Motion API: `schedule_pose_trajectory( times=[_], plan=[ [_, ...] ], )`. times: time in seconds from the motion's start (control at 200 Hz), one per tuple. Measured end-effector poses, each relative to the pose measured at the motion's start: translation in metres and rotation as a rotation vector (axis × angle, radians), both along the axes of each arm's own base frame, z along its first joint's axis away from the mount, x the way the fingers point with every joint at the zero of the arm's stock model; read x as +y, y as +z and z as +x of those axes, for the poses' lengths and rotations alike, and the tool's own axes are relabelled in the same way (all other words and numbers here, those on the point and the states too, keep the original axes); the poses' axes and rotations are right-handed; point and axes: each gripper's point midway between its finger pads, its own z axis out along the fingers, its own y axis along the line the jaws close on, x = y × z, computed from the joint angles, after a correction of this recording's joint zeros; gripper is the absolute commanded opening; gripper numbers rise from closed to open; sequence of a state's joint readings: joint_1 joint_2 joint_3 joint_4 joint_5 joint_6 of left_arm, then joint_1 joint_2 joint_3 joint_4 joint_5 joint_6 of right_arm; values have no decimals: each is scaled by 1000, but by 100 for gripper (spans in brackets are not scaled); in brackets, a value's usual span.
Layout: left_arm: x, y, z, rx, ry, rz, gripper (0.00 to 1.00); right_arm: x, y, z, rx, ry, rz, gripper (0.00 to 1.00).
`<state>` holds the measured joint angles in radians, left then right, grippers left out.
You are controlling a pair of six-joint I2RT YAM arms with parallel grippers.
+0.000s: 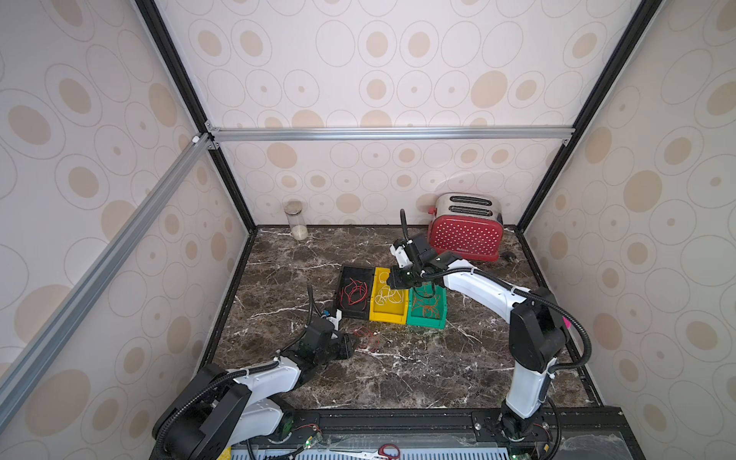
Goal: Untangle and sort cables by color
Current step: Place the cable in the container.
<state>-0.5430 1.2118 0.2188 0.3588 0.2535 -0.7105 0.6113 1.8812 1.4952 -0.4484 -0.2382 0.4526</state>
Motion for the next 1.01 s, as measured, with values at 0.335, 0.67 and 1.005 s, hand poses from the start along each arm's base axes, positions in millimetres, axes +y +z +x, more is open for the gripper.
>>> schedule_pose_trajectory(
  times=[0.335, 0.67, 1.005],
  plan=[
    [0, 6, -3, -13, -8, -18, 45, -17, -47, 3, 62, -60, -132, 39],
    [1, 25, -4, -31, -3, -25, 54, -32, 13, -19, -39, -57, -79, 49],
    [13, 38, 6, -30, 64, 44, 56, -5, 33, -81, -81, 104, -7, 49]
  ],
)
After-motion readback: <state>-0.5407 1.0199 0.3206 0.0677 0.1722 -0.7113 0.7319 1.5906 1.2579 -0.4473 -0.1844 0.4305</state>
